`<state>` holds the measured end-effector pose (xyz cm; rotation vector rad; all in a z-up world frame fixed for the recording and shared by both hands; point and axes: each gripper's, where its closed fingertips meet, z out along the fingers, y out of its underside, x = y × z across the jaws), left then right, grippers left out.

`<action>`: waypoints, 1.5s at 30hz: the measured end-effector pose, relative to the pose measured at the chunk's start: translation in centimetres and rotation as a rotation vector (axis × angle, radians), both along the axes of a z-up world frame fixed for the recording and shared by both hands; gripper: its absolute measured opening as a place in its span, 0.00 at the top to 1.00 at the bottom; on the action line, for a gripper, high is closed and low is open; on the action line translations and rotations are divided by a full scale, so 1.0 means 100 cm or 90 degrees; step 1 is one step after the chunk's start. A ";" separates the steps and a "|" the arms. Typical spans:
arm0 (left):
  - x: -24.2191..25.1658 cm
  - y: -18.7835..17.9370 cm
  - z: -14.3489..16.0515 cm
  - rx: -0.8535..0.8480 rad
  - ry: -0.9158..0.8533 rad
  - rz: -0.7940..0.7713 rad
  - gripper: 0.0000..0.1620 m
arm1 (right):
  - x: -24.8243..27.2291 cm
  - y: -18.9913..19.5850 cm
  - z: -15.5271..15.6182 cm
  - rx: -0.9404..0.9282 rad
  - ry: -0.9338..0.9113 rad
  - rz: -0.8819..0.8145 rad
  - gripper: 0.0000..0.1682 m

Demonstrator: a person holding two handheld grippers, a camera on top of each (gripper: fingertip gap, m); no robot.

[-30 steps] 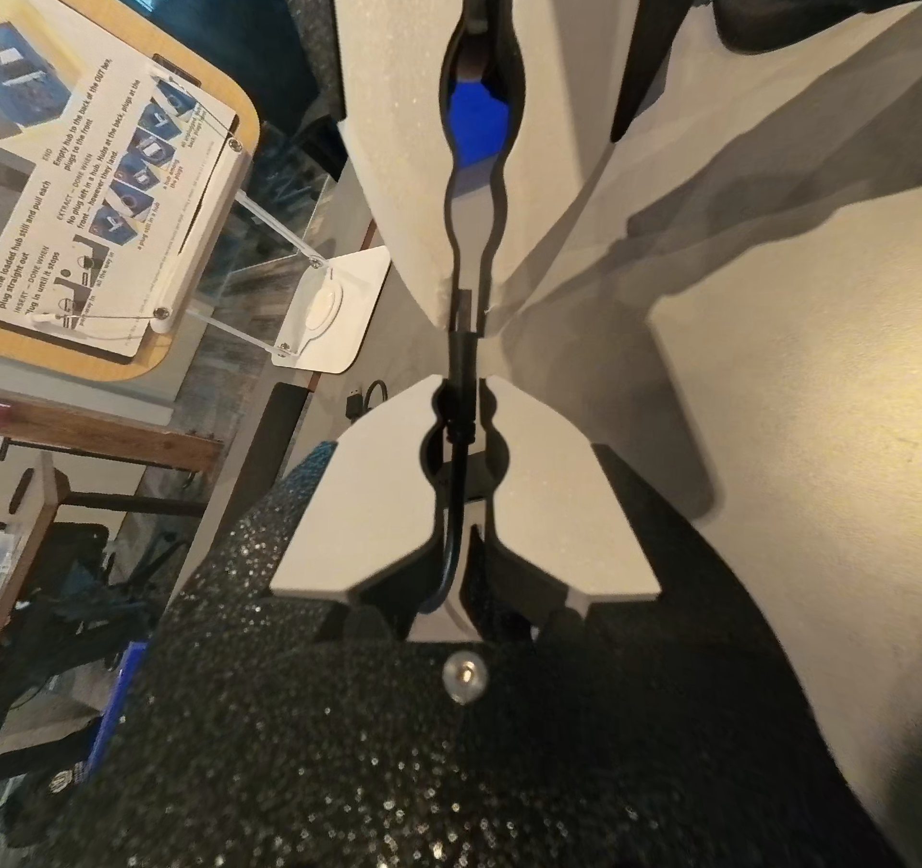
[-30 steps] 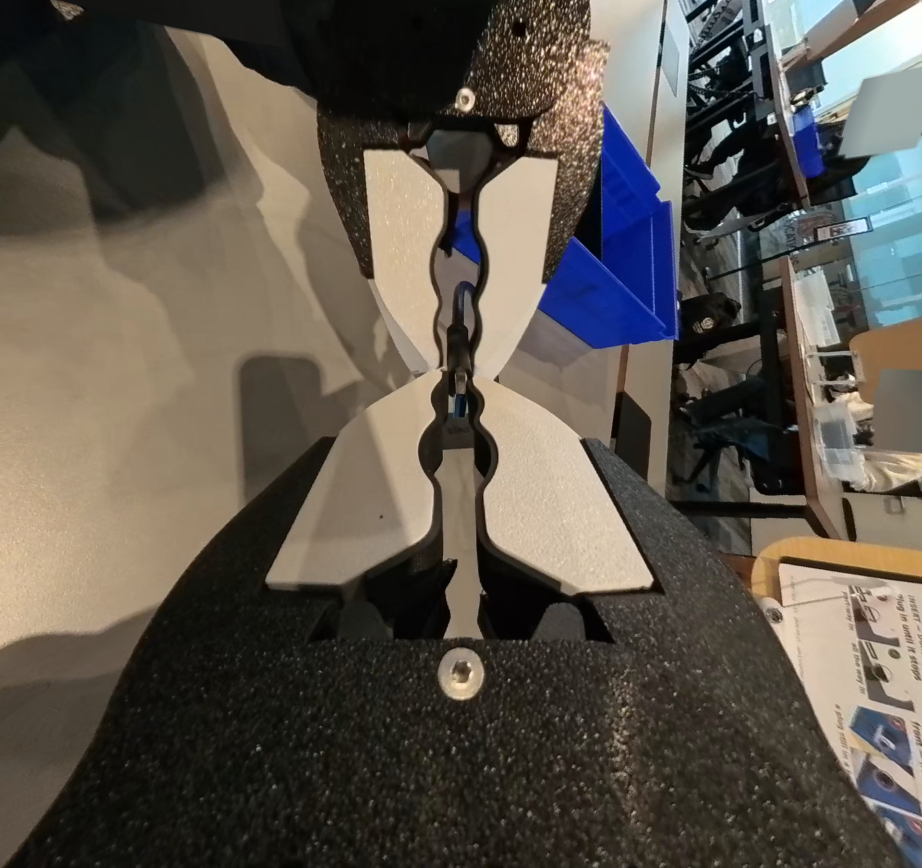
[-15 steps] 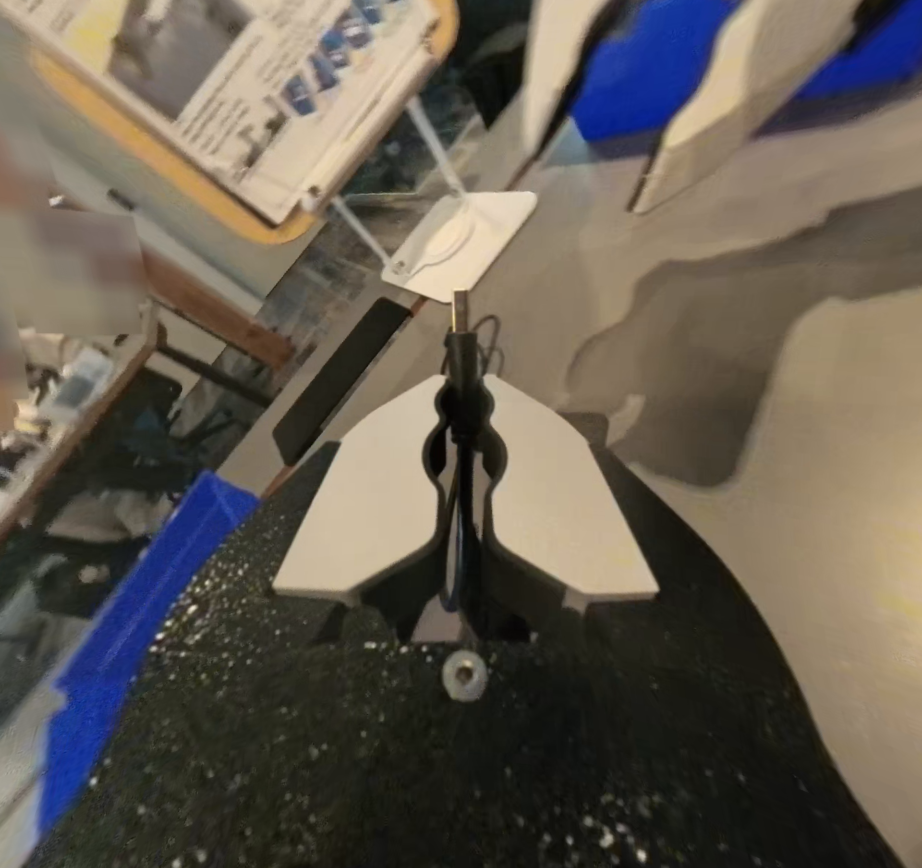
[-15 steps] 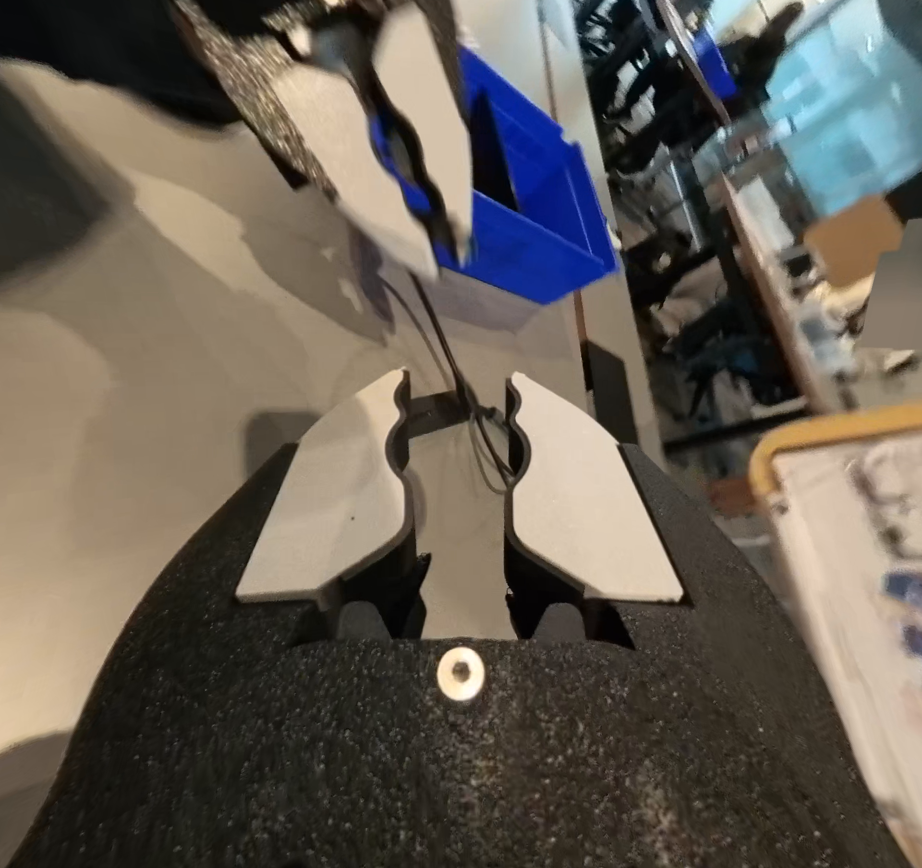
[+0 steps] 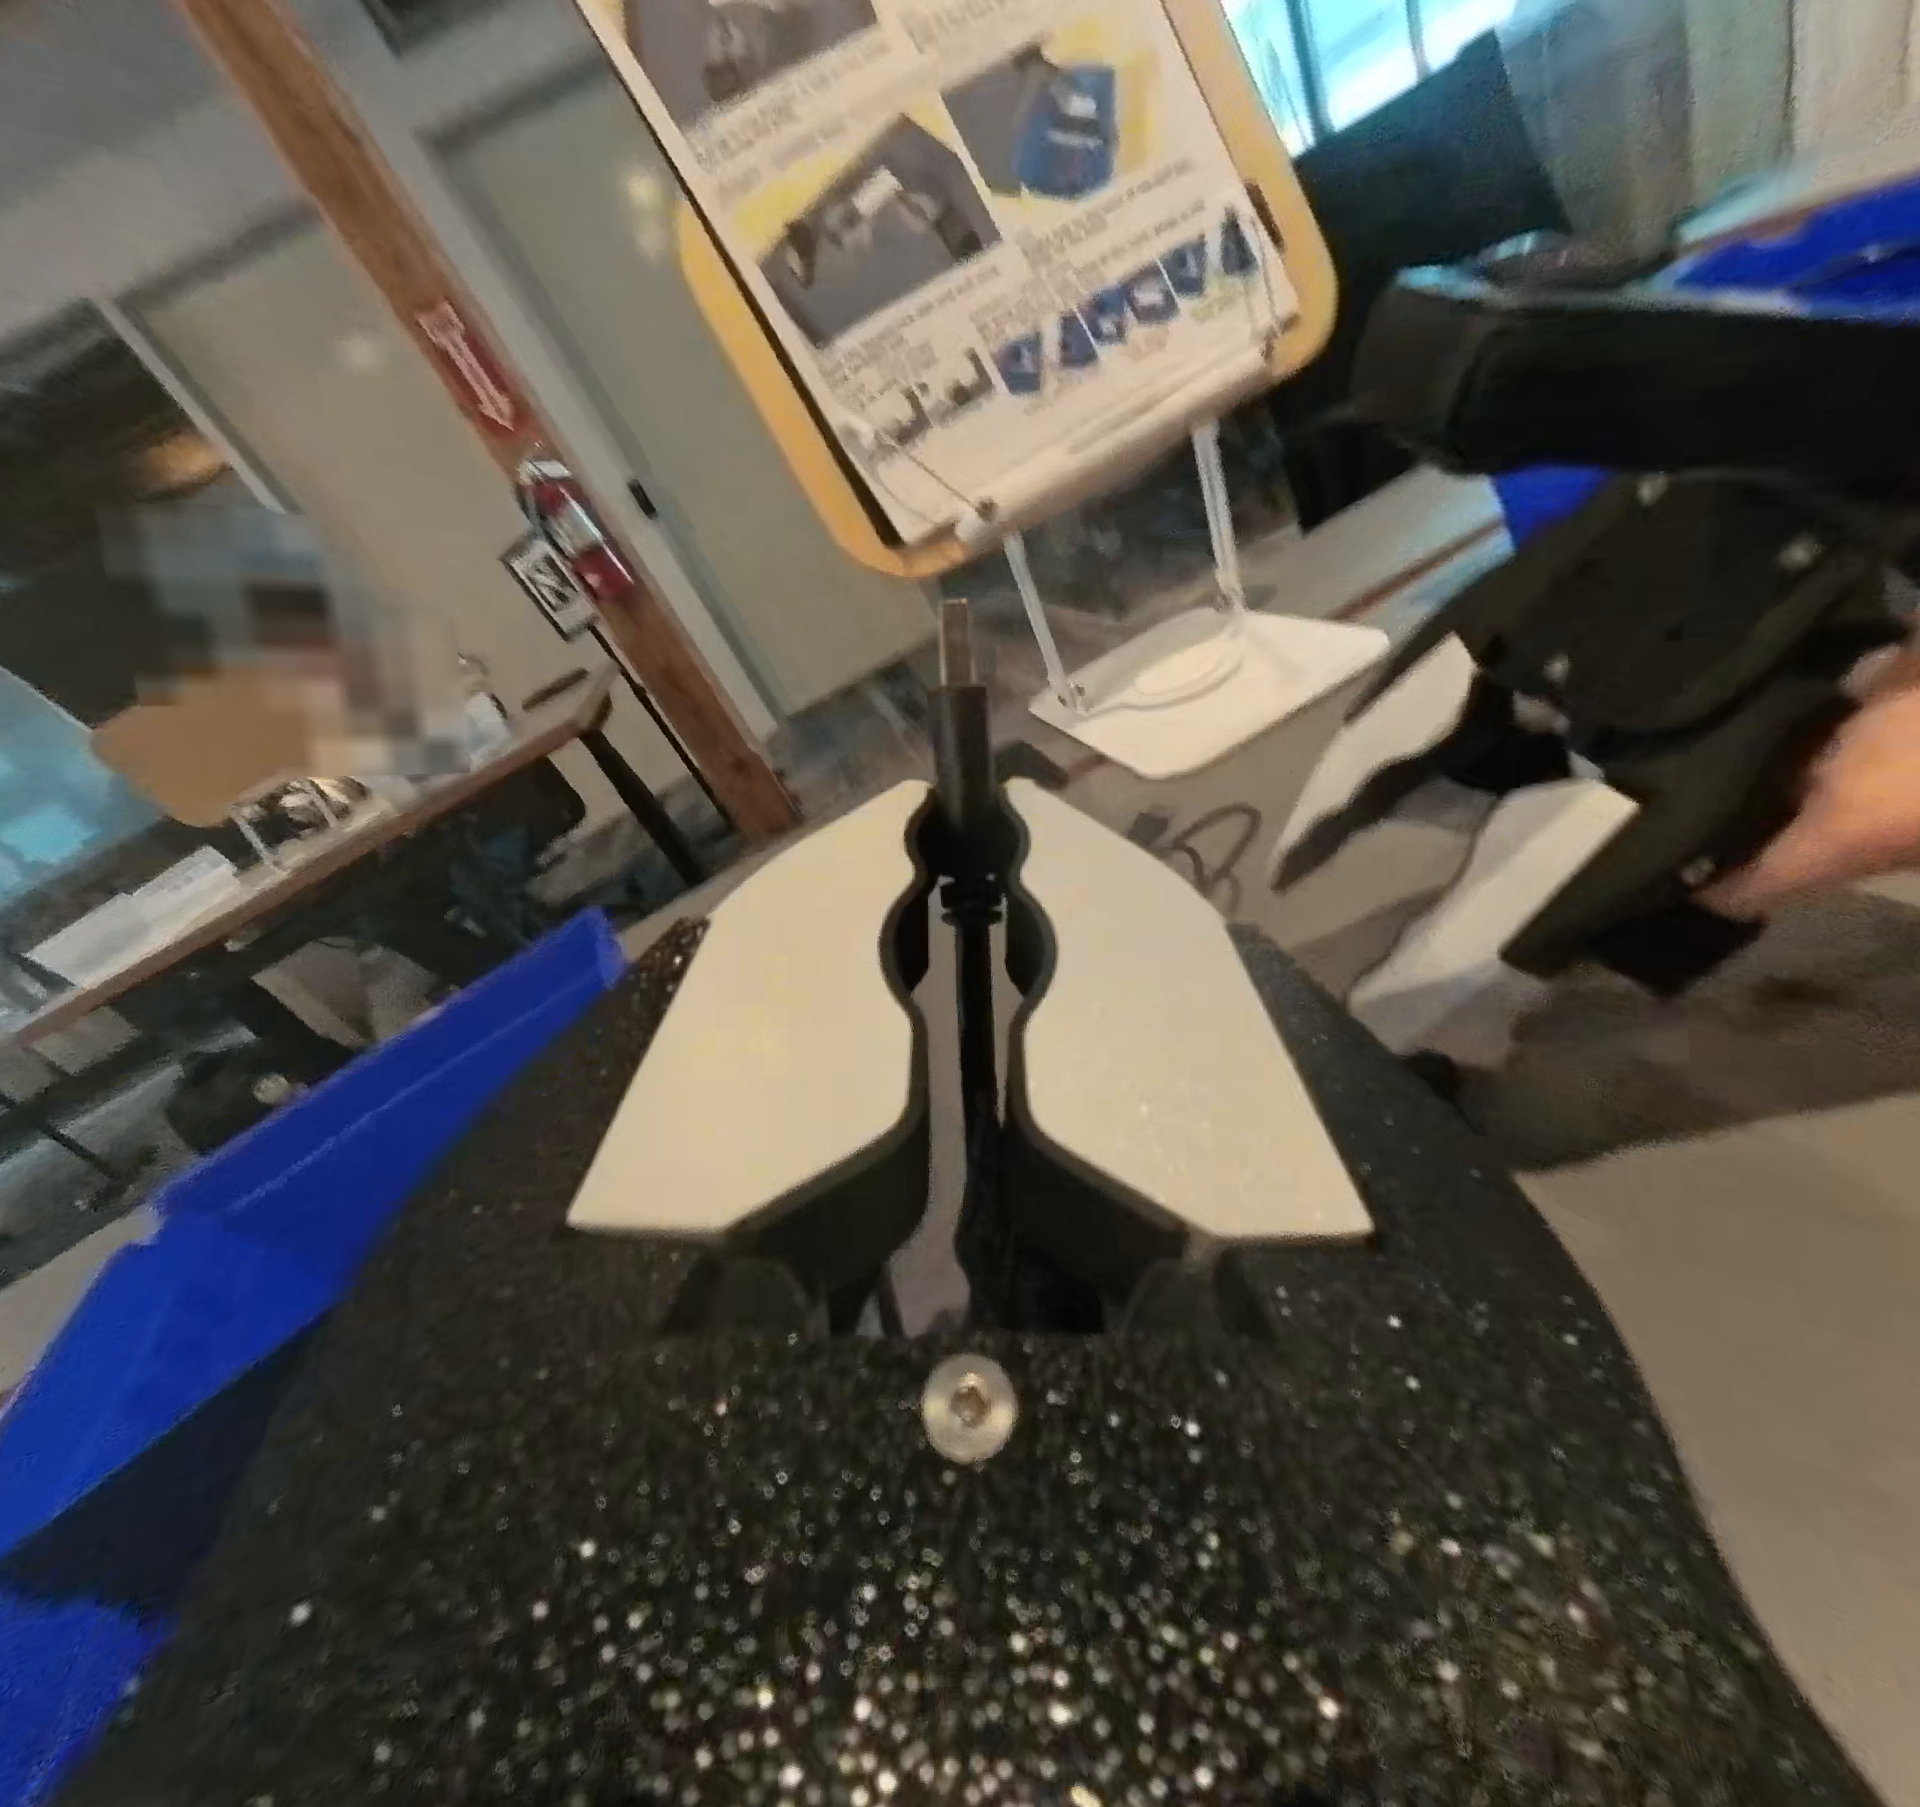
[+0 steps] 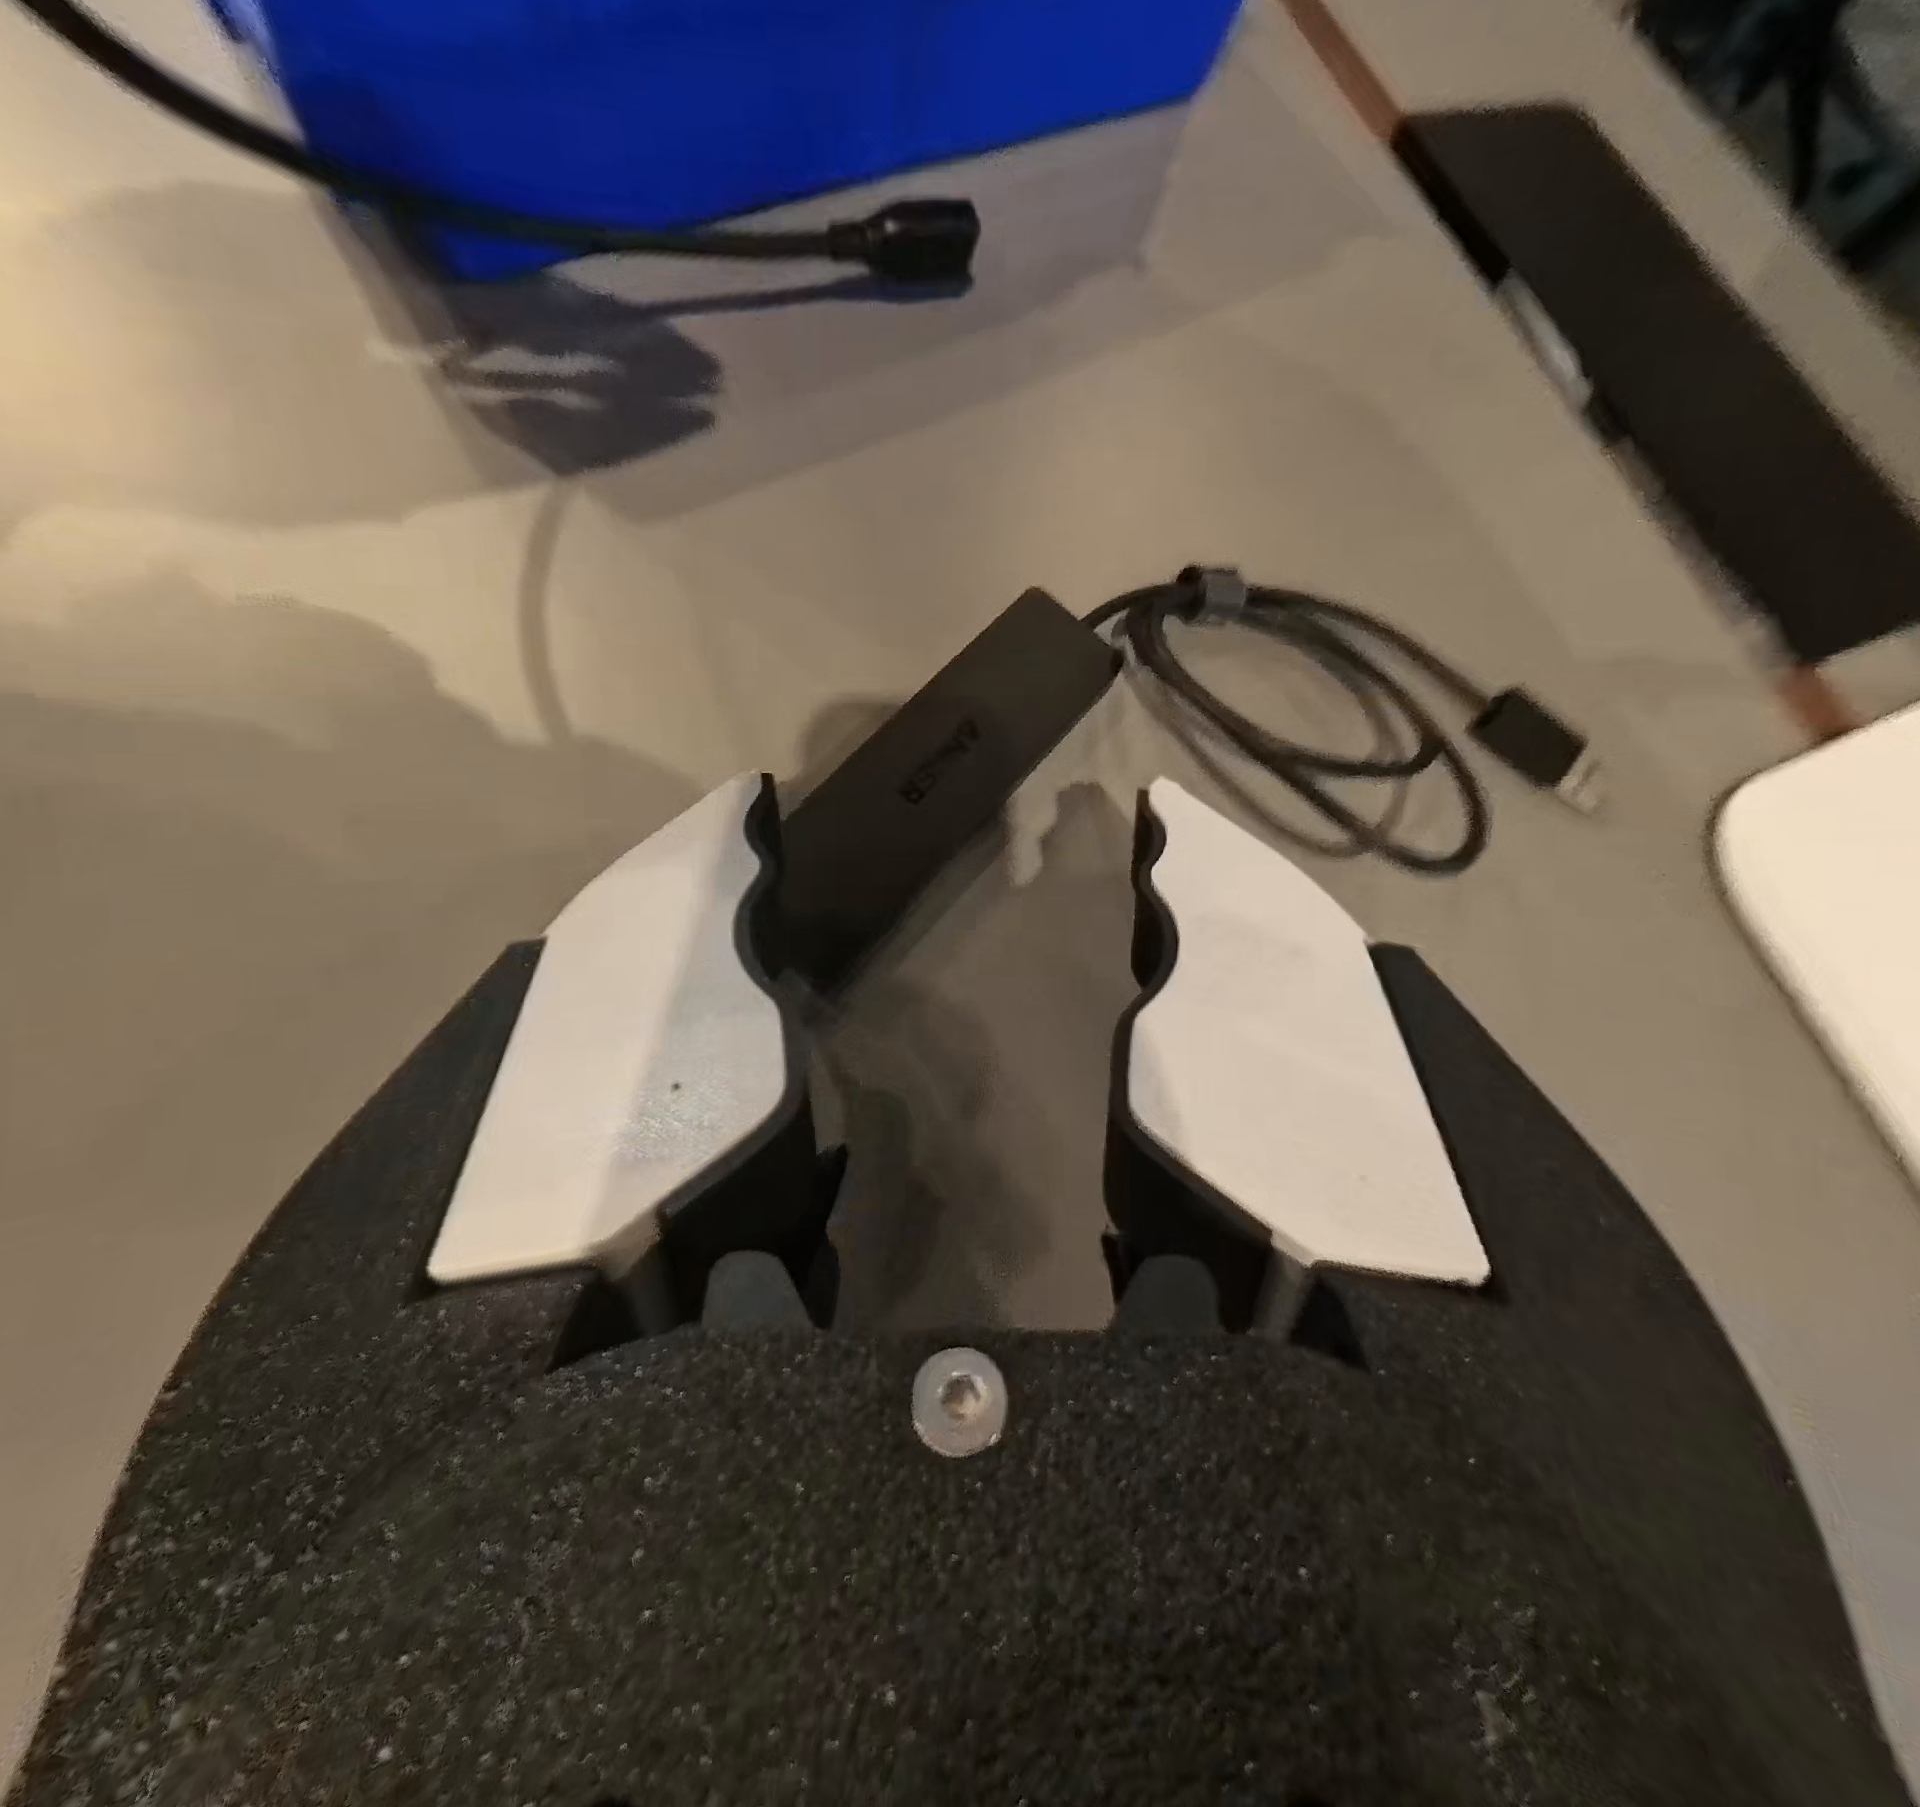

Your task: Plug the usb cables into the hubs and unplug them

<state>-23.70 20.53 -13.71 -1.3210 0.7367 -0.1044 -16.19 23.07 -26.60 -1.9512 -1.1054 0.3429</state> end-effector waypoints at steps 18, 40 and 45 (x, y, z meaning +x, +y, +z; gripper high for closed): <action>0.001 -0.002 -0.014 0.094 -0.055 -0.011 0.94 | -0.016 -0.021 -0.037 -0.102 -0.055 -0.058 0.62; 0.041 -0.015 -0.060 -0.199 -0.047 -0.209 0.95 | 0.063 -0.046 0.006 -0.057 0.173 -0.130 0.78; 0.046 -0.018 -0.069 -0.219 -0.021 -0.225 0.95 | 0.082 -0.063 -0.003 -0.084 0.099 -0.065 0.78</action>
